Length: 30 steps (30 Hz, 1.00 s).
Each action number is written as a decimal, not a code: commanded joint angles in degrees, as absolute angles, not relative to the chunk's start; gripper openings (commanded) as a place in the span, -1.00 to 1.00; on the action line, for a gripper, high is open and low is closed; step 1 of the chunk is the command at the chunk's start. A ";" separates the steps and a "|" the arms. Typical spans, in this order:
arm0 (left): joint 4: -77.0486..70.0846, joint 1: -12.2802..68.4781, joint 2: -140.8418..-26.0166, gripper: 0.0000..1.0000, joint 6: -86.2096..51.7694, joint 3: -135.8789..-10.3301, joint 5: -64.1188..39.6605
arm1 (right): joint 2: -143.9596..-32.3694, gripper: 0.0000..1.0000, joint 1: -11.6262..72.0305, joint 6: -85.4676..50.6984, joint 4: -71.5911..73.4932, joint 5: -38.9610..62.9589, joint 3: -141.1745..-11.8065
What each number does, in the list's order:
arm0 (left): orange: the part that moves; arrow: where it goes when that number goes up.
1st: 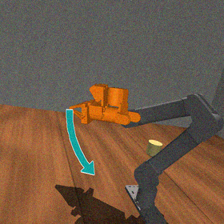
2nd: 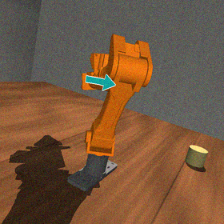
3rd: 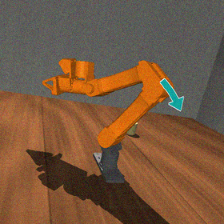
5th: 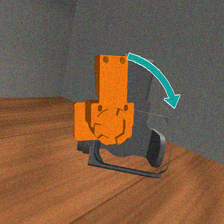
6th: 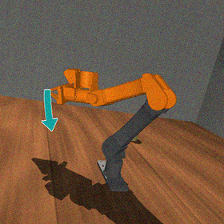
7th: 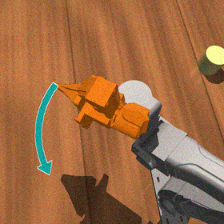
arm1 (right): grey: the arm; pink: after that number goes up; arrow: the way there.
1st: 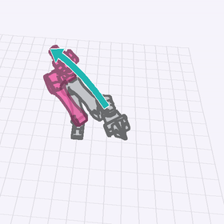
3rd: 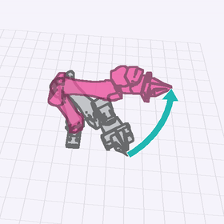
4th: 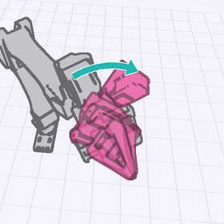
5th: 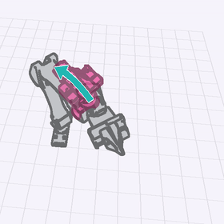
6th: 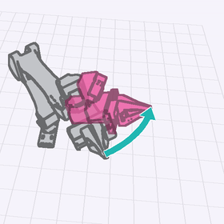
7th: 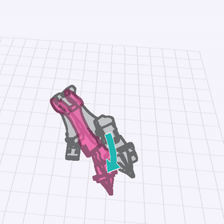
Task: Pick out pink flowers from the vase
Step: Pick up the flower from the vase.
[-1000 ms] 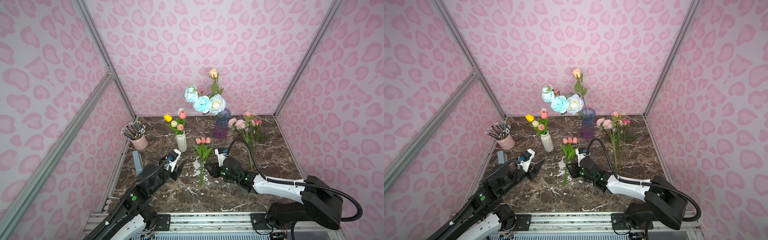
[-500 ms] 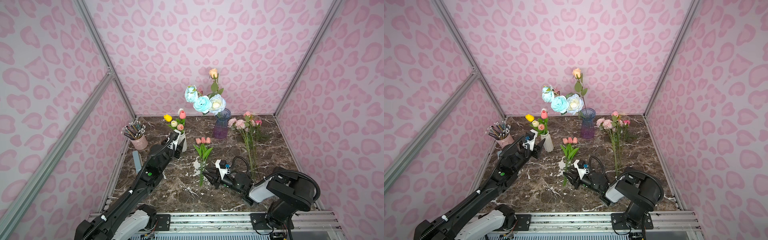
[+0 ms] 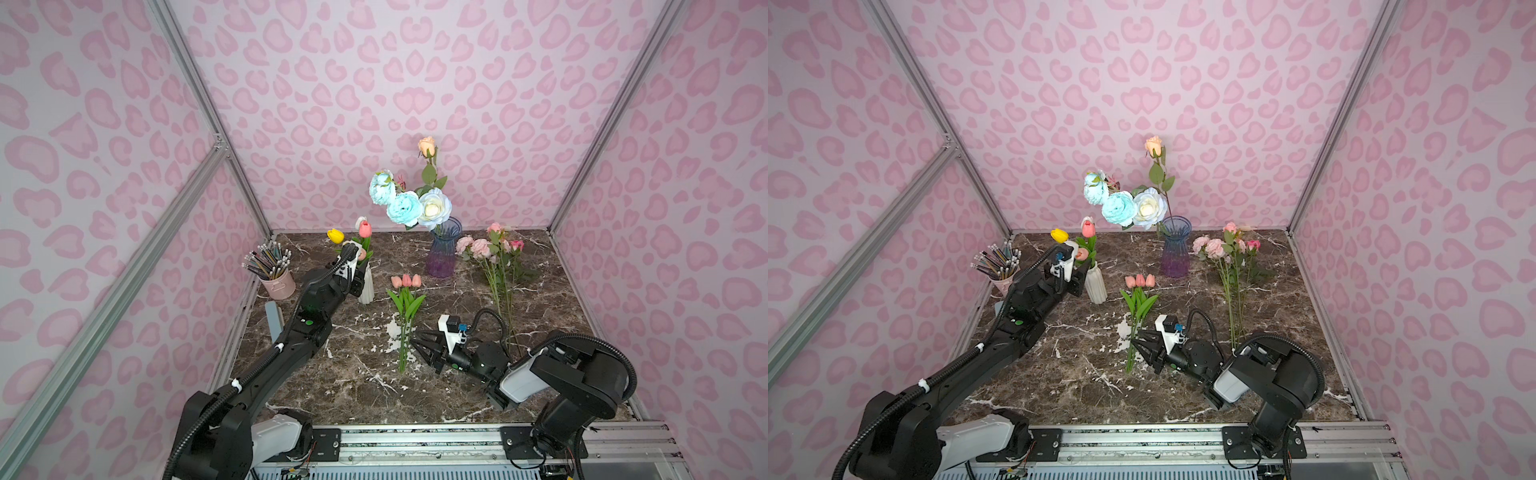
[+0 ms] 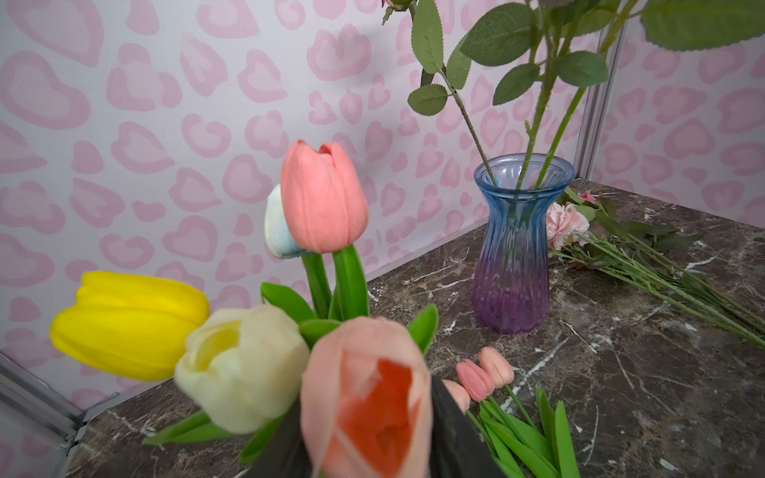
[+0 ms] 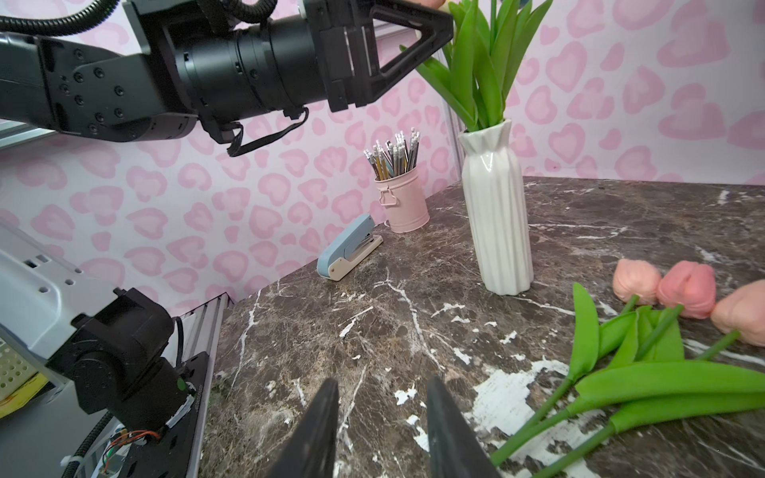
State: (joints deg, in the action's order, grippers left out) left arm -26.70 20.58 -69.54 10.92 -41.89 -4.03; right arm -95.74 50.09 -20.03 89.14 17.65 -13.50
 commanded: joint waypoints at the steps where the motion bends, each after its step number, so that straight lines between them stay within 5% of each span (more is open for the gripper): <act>1: -30.28 20.31 -70.46 -0.23 11.03 -43.04 -4.45 | -96.16 -0.26 49.92 -20.87 95.21 18.24 -13.46; 12: -32.29 19.27 -72.95 -0.68 10.20 -43.34 -4.03 | -96.50 -0.28 49.62 -21.87 93.85 18.02 -14.19; 20: -31.86 19.08 -70.80 -0.74 10.20 -43.50 -4.39 | -96.94 -0.27 49.13 -22.81 93.78 18.02 -14.36; 30: -40.19 19.05 -71.08 -0.07 8.91 -38.48 -4.78 | -97.26 -0.28 49.18 -23.16 93.72 18.09 -14.51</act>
